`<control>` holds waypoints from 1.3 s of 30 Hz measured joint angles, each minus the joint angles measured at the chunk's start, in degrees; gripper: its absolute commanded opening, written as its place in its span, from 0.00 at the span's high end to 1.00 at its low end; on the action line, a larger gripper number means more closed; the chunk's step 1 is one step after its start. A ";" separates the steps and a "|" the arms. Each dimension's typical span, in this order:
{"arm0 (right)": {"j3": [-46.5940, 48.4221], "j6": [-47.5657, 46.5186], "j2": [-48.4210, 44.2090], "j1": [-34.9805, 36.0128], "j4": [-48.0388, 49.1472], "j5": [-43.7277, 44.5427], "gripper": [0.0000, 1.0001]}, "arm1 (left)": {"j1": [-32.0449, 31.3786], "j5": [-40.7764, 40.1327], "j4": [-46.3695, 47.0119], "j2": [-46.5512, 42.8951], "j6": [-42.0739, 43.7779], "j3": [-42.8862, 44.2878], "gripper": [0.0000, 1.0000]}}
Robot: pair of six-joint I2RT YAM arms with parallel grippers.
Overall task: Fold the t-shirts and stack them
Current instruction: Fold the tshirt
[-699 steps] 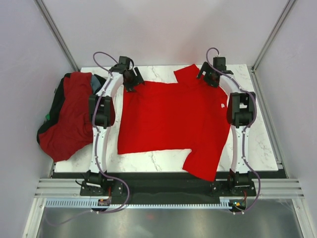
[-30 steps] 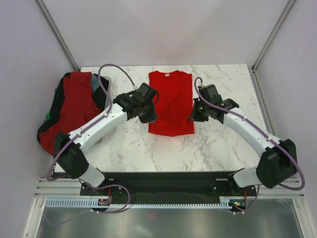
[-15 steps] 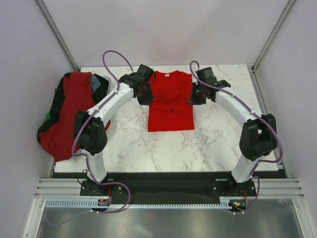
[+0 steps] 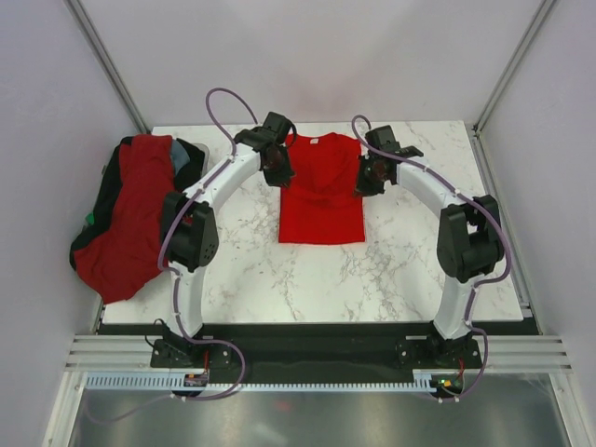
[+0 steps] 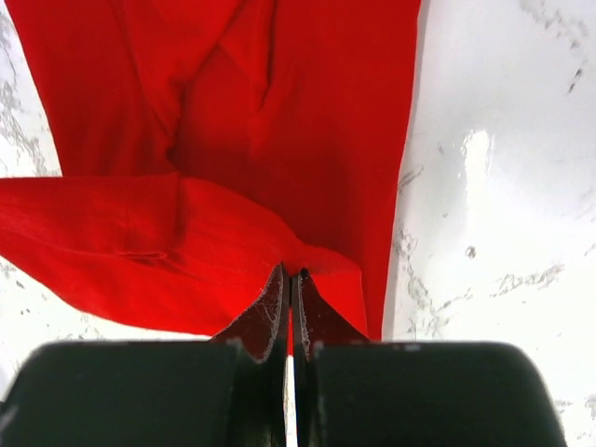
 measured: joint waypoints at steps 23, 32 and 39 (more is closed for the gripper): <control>20.20 0.74 5.51 -7.65 -5.84 -1.18 0.19 | 13.27 14.38 -3.45 8.59 0.66 16.33 0.24; -23.67 2.03 -12.87 -6.54 4.48 -11.82 0.30 | 8.83 15.19 0.44 -8.90 0.83 -12.39 0.26; -31.26 2.49 -12.87 -6.58 11.43 -15.74 0.32 | 7.52 16.35 5.75 -12.66 0.15 -29.29 0.27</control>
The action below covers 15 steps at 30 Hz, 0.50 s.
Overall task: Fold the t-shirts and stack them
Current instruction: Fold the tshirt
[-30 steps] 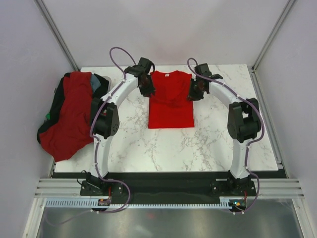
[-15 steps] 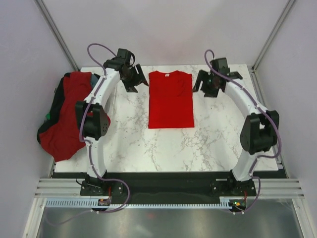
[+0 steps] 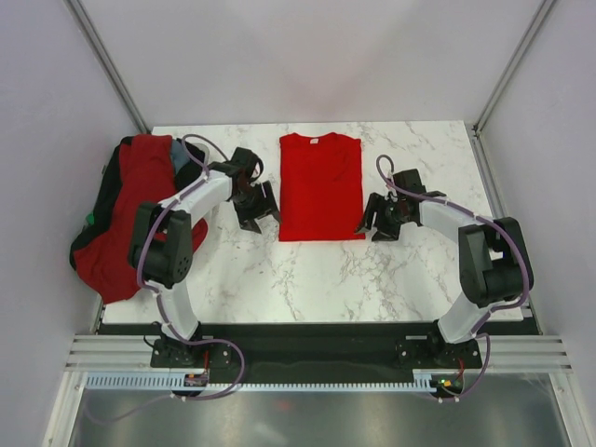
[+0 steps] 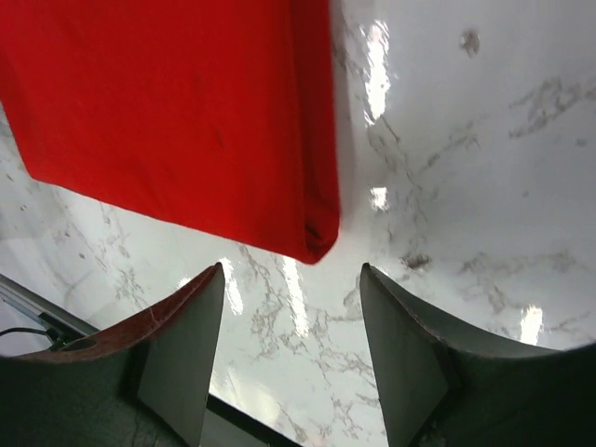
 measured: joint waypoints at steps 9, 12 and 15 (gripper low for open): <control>-3.54 1.42 3.04 0.00 11.47 -2.32 0.53 | -0.59 -0.02 4.33 -5.09 -0.61 -6.51 0.29; -4.94 1.49 3.04 -0.11 13.31 -3.32 0.68 | -0.85 -0.02 6.75 -6.80 -1.33 -9.62 0.31; -6.19 1.64 3.04 -0.11 14.64 -3.34 0.81 | -1.29 0.00 8.87 -7.85 -2.19 -13.27 0.32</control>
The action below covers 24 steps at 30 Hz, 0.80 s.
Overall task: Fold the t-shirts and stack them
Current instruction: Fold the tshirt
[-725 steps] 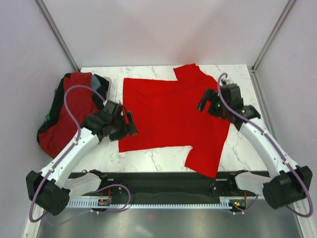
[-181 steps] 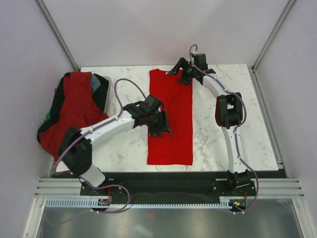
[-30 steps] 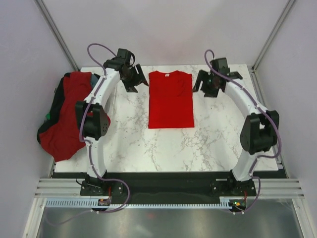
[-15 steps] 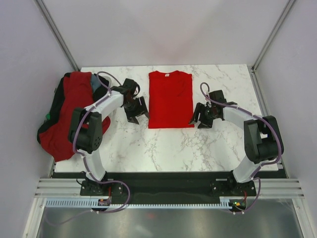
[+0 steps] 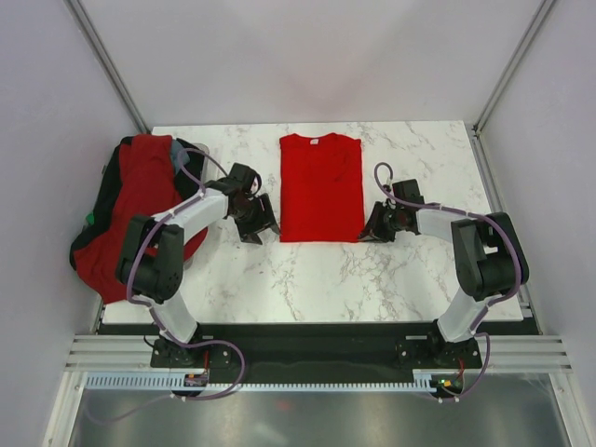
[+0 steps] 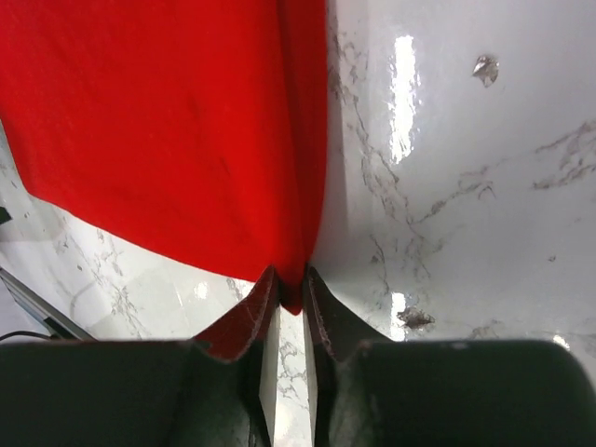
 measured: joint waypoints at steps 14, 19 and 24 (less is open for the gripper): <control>-0.46 -0.02 0.28 0.00 0.74 -0.31 0.98 | -2.82 -0.02 9.60 -0.04 -2.80 -8.15 0.39; -0.44 0.00 0.79 -0.02 1.46 -1.29 0.99 | -3.15 -0.11 13.31 0.13 -4.33 -10.05 0.48; -0.44 -0.02 1.03 -0.04 1.75 -1.77 1.00 | -3.19 1.36 16.39 2.03 -5.95 -9.84 0.58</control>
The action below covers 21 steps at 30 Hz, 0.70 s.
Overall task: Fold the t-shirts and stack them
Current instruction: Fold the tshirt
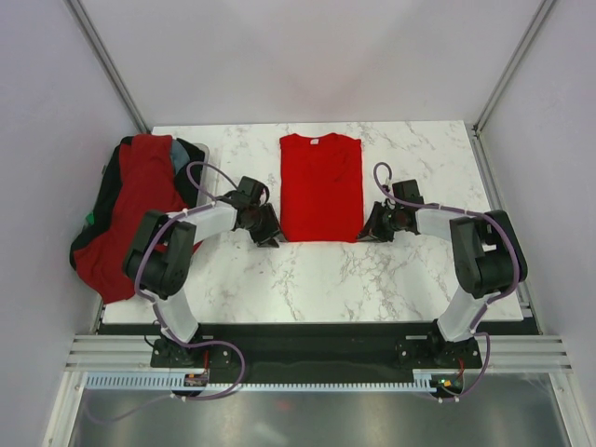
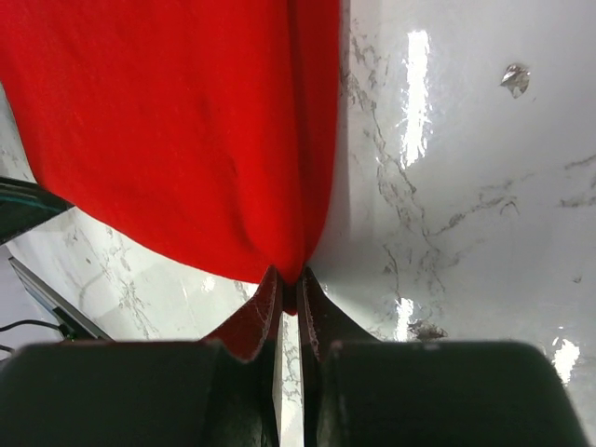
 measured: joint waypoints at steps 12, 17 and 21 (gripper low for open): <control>0.07 0.00 0.87 -0.09 1.09 -1.84 1.00 | -0.02 1.55 3.85 2.80 -1.75 0.96 0.98; 0.04 -0.04 0.52 -0.11 0.52 -1.81 1.00 | -0.07 1.18 3.72 1.92 -1.75 0.39 0.98; -0.42 -0.26 -2.08 -0.04 -3.30 -0.52 1.00 | -0.07 1.18 2.29 -1.97 -1.86 -1.46 0.98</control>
